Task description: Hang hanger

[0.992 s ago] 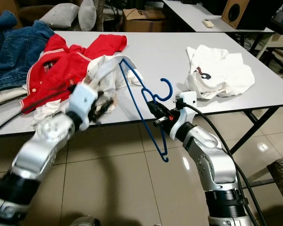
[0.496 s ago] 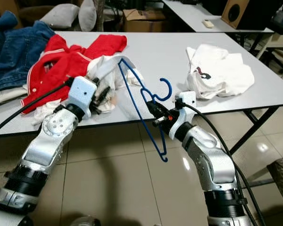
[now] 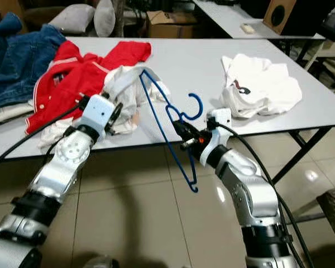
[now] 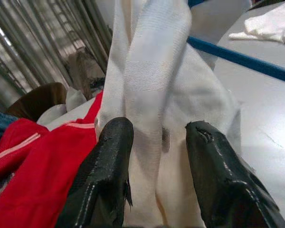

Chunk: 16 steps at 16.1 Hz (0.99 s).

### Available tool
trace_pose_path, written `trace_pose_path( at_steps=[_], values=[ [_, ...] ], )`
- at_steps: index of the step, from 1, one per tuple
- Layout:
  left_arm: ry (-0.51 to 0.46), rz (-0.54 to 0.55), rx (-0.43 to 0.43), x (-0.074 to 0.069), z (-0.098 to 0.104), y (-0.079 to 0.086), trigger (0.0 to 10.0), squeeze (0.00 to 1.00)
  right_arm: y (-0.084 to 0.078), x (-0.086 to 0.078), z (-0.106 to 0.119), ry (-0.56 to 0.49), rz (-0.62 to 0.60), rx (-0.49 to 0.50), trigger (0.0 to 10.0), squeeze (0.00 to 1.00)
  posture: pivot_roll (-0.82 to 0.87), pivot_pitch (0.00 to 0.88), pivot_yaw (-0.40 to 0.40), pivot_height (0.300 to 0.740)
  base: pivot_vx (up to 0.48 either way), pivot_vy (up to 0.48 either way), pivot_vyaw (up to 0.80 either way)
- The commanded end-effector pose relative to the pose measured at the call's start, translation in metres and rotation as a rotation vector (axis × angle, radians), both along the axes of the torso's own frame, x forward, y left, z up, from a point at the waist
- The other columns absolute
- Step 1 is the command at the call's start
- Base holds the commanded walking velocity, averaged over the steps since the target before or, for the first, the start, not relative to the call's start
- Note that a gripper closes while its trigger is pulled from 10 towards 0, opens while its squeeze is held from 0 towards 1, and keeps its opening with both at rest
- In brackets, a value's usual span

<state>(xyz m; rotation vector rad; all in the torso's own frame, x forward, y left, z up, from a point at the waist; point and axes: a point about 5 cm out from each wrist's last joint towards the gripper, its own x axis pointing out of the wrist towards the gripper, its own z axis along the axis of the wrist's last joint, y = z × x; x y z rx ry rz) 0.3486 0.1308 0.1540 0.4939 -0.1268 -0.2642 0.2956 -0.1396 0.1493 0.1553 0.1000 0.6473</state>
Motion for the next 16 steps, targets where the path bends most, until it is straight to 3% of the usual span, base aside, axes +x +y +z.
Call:
trace_pose_path(
  at_steps=[1, 2, 3, 4, 11, 12, 13, 14, 15, 16],
  values=[
    [-0.012, -0.004, 0.037, 0.006, 0.001, -0.007, 4.6, 0.0, 0.001, 0.002, 0.008, -0.026, 0.012, 0.003, 10.0, 0.0, -0.03, 0.0, -0.056, 0.74, 0.0, 0.0, 0.0],
    [-0.012, 0.01, 0.047, 0.009, 0.0, -0.007, 2.9, 0.0, 0.002, 0.002, 0.008, -0.027, 0.013, 0.003, 10.0, 0.0, -0.03, 0.0, -0.056, 0.74, 0.0, 0.0, 0.0],
    [-0.002, 0.032, 0.058, 0.012, -0.002, -0.005, 0.6, 0.0, 0.002, 0.002, 0.009, -0.028, 0.013, 0.004, 10.0, 0.0, -0.03, 0.0, -0.055, 0.74, 0.0, 0.0, 0.0],
    [0.008, 0.038, 0.056, 0.013, -0.003, -0.005, 0.0, 0.0, 0.002, 0.002, 0.009, -0.029, 0.013, 0.004, 10.0, 0.0, -0.03, 0.0, -0.054, 0.74, 0.0, 0.0, 0.0],
    [0.049, 0.145, 0.102, 0.021, -0.012, 0.011, 0.0, 0.0, 0.0, 0.003, 0.01, -0.033, 0.006, 0.007, 10.0, 0.0, -0.03, 0.0, -0.054, 0.74, 0.0, 0.0, 0.0],
    [0.052, 0.157, 0.111, 0.021, -0.013, 0.012, 2.2, 0.0, 0.0, 0.003, 0.01, -0.034, 0.006, 0.008, 10.0, 0.0, -0.03, 0.0, -0.054, 0.74, 0.0, 0.0, 0.0],
    [0.055, 0.164, 0.119, 0.022, -0.014, 0.014, 2.2, 0.0, -0.001, 0.003, 0.01, -0.034, 0.005, 0.008, 10.0, 0.0, -0.03, 0.0, -0.054, 0.74, 0.0, 0.0, 0.0],
    [0.059, 0.163, 0.118, 0.022, -0.014, 0.014, 1.9, 0.0, -0.001, 0.004, 0.01, -0.035, 0.004, 0.009, 10.0, 0.0, -0.03, 0.0, -0.053, 0.74, 0.0, 0.0, 0.0],
    [0.058, 0.16, 0.118, 0.022, -0.013, 0.014, 0.0, 0.0, -0.001, 0.004, 0.011, -0.035, 0.003, 0.01, 10.0, 0.0, -0.03, 0.0, -0.053, 0.74, 0.0, 0.0, 0.0],
    [0.054, 0.134, 0.114, 0.022, -0.01, 0.013, 0.0, 0.0, -0.001, 0.004, 0.011, -0.034, 0.001, 0.01, 10.0, 0.0, -0.03, 0.0, -0.052, 0.74, 0.0, 0.0, 0.0]
  ],
)
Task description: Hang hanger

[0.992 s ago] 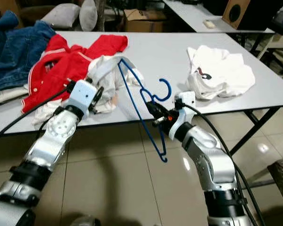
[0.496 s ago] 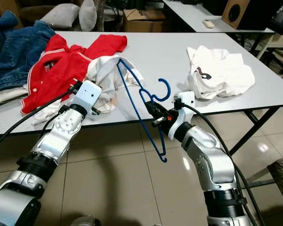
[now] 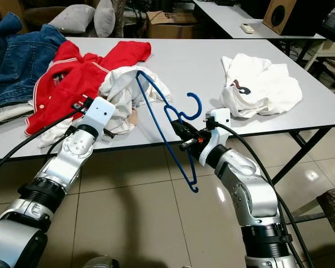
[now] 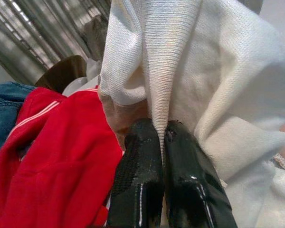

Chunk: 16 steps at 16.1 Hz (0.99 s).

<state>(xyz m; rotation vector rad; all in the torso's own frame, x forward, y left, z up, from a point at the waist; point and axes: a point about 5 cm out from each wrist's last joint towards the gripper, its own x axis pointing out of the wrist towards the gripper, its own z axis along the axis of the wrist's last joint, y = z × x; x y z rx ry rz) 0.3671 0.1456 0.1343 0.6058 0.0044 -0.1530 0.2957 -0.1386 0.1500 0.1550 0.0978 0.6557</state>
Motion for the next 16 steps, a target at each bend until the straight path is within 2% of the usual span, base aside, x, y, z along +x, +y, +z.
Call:
trace_pose_path(
  at_steps=[1, 2, 3, 5, 6, 7, 10, 12, 14, 16],
  values=[
    [-0.029, -0.055, -0.023, 0.004, 0.019, -0.005, 0.0, 0.0, -0.003, 0.003, 0.009, -0.021, -0.013, 0.009, 10.0, 0.0, -0.03, 0.0, -0.053, 0.74, 0.0, 0.0, 0.0],
    [-0.032, -0.075, -0.035, 0.005, 0.025, -0.007, 0.0, 0.0, -0.004, 0.003, 0.008, -0.015, -0.015, 0.008, 10.0, 0.0, -0.03, 0.0, -0.054, 0.74, 0.0, 0.0, 0.0],
    [-0.065, -0.122, -0.029, 0.006, 0.047, -0.009, 0.0, 0.0, -0.004, 0.003, 0.004, 0.009, -0.008, 0.012, 10.0, 0.0, -0.03, 0.0, -0.058, 0.74, 0.0, 0.0, 0.0],
    [-0.12, -0.17, -0.022, 0.006, 0.077, -0.013, 0.0, 0.0, -0.002, 0.005, -0.003, 0.063, -0.003, 0.008, 10.0, 0.0, -0.02, 0.0, -0.059, 0.74, 0.0, 0.0, 0.0],
    [-0.128, -0.177, -0.022, 0.006, 0.081, -0.014, 0.0, 0.0, -0.002, 0.006, -0.005, 0.079, -0.003, 0.005, 10.0, 0.0, -0.02, 0.0, -0.059, 0.74, 0.0, 0.0, 0.0],
    [-0.154, -0.239, 0.003, 0.001, 0.097, -0.023, 0.0, 0.0, -0.001, 0.01, -0.01, 0.117, -0.008, 0.01, 10.0, 0.0, -0.01, 0.0, -0.061, 0.74, 0.0, 0.0, 0.0],
    [-0.144, -0.326, 0.071, -0.008, 0.102, -0.031, 0.0, 0.0, 0.003, 0.018, -0.008, 0.139, -0.015, 0.078, 10.0, 0.0, 0.0, 0.0, -0.06, 0.74, 0.0, 0.0, 0.0],
    [-0.096, -0.374, 0.147, -0.016, 0.095, -0.035, 0.0, 0.0, 0.009, 0.027, -0.007, 0.207, 0.012, 0.173, 10.0, 0.0, 0.01, 0.0, -0.056, 0.74, 0.0, 0.0, 0.0],
    [-0.091, -0.379, 0.147, -0.018, 0.096, -0.036, 0.0, 0.0, 0.012, 0.028, -0.01, 0.254, 0.049, 0.183, 10.0, 0.0, 0.02, 0.0, -0.061, 0.74, 0.0, 0.0, 0.0],
    [-0.101, -0.343, 0.147, -0.017, 0.1, -0.034, 0.0, 0.0, 0.013, 0.026, -0.016, 0.298, 0.079, 0.142, 10.0, 0.0, 0.03, 0.0, -0.065, 0.74, 0.0, 0.0, 0.0]
  ],
)
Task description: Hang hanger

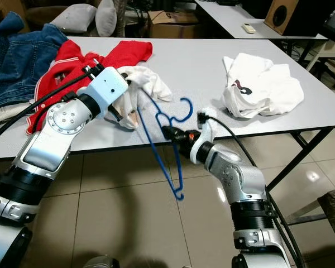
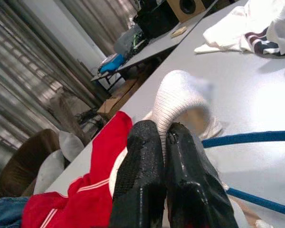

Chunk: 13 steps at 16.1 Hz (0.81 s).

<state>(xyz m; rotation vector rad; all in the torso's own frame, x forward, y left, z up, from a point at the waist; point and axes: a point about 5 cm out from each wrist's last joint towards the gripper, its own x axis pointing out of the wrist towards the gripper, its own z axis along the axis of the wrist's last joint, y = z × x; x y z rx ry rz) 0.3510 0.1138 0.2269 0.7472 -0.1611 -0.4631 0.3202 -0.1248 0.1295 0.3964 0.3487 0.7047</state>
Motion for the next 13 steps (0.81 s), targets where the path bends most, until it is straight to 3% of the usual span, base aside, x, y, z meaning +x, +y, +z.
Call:
trace_pose_path(
  at_steps=[1, 3, 6, 10, 13],
  values=[
    [-0.031, 0.031, -0.004, 0.001, 0.009, 0.002, 0.0, 0.0, -0.005, 0.001, 0.003, -0.008, 0.002, -0.025, 10.0, 0.0, 0.03, 0.0, -0.064, 0.74, 0.0, 0.0, 0.0],
    [-0.039, 0.104, -0.018, 0.006, 0.013, 0.014, 0.0, 0.0, -0.018, -0.003, 0.004, -0.052, -0.015, -0.1, 10.0, 0.0, 0.03, 0.0, -0.061, 0.74, 0.0, 0.0, 0.0],
    [-0.036, 0.096, -0.013, 0.007, 0.014, 0.016, 0.0, 0.0, -0.026, -0.011, 0.009, -0.09, 0.034, -0.124, 10.0, 0.0, 0.01, 0.0, -0.047, 0.74, 0.0, 0.0, 0.0],
    [0.004, -0.055, 0.002, -0.002, 0.009, -0.011, 0.0, 0.0, -0.019, -0.002, 0.011, -0.091, 0.037, -0.084, 10.0, 0.0, 0.01, 0.0, -0.042, 0.74, 0.0, 0.0, 0.0],
    [0.104, -0.178, 0.041, -0.014, -0.006, -0.023, 0.0, 0.0, -0.013, 0.015, 0.01, -0.072, -0.043, -0.009, 10.0, 0.0, 0.03, 0.0, -0.051, 0.74, 0.0, 0.0, 0.0]
  ],
)
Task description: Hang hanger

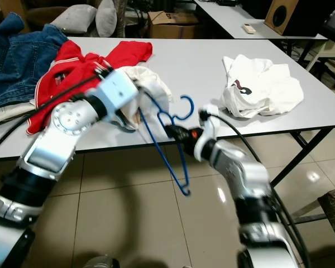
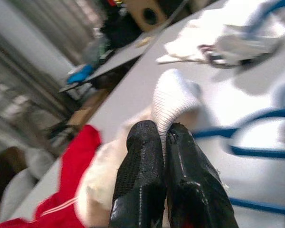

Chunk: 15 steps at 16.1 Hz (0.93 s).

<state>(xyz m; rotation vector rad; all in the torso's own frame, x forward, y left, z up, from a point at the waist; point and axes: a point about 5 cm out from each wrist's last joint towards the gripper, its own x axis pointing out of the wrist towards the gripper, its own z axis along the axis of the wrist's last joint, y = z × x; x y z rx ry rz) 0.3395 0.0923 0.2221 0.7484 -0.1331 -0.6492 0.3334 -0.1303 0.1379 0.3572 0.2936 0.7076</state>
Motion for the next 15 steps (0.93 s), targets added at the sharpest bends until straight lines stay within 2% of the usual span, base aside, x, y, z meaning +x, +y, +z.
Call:
trace_pose_path(
  at_steps=[1, 2, 3, 5, 6, 7, 8, 9, 10, 12, 13, 15],
  values=[
    [0.034, -0.026, 0.017, -0.004, -0.004, -0.002, 0.0, 0.0, -0.008, 0.006, 0.002, -0.007, -0.063, 0.034, 10.0, 0.0, 0.03, 0.0, -0.051, 0.74, 0.0, 0.0, 0.0],
    [0.059, -0.01, 0.048, -0.005, -0.011, 0.003, 0.0, 0.0, -0.007, 0.015, 0.009, -0.011, -0.119, 0.133, 10.0, 0.0, 0.04, 0.0, -0.059, 0.74, 0.0, 0.0, 0.0],
    [0.064, 0.003, 0.062, -0.004, -0.013, 0.006, 0.0, 0.0, -0.007, 0.019, 0.014, -0.017, -0.137, 0.192, 10.0, 0.0, 0.04, 0.0, -0.059, 0.74, 0.0, 0.0, 0.0],
    [0.082, 0.028, 0.085, -0.005, -0.015, 0.013, 0.0, 0.0, -0.006, 0.031, 0.036, -0.022, -0.191, 0.45, 10.0, 0.0, 0.05, 0.0, -0.065, 0.74, 0.0, 0.0, 0.0],
    [0.07, 0.048, 0.096, -0.003, -0.016, 0.017, 0.6, 0.0, -0.005, 0.033, 0.042, -0.023, -0.194, 0.511, 10.0, 0.0, 0.06, 0.0, -0.068, 0.74, 0.0, 0.0, 0.0],
    [0.065, 0.056, 0.105, -0.002, -0.016, 0.019, 1.1, 0.0, -0.004, 0.034, 0.045, -0.026, -0.191, 0.53, 10.0, 0.0, 0.06, 0.0, -0.067, 0.74, 0.0, 0.0, 0.0],
    [0.04, 0.082, 0.13, 0.001, -0.017, 0.025, 1.0, 0.0, -0.003, 0.035, 0.055, -0.034, -0.189, 0.587, 10.0, 0.0, 0.05, 0.0, -0.065, 0.74, 0.0, 0.0, 0.0],
    [0.032, 0.085, 0.123, 0.002, -0.015, 0.027, 0.5, 0.0, -0.004, 0.036, 0.058, -0.043, -0.196, 0.579, 10.0, 0.0, 0.05, 0.0, -0.065, 0.74, 0.0, 0.0, 0.0],
    [0.046, 0.065, 0.081, 0.001, -0.012, 0.024, 0.0, 0.0, -0.004, 0.037, 0.058, -0.049, -0.204, 0.555, 10.0, 0.0, 0.04, 0.0, -0.063, 0.74, 0.0, 0.0, 0.0],
    [0.11, -0.031, -0.104, -0.005, 0.004, 0.011, 0.0, 0.0, -0.006, 0.039, 0.055, -0.064, -0.239, 0.488, 10.0, 0.0, 0.04, 0.0, -0.069, 0.74, 0.0, 0.0, 0.0],
    [0.144, -0.087, -0.189, -0.009, 0.014, 0.007, 0.0, 0.0, -0.007, 0.04, 0.058, -0.081, -0.262, 0.495, 10.0, 0.0, 0.04, 0.0, -0.069, 0.74, 0.0, 0.0, 0.0],
    [0.165, -0.125, -0.227, -0.011, 0.02, 0.005, 0.0, 0.0, -0.009, 0.042, 0.063, -0.091, -0.296, 0.542, 10.0, 0.0, 0.04, 0.0, -0.073, 0.74, 0.0, 0.0, 0.0]
  ],
)
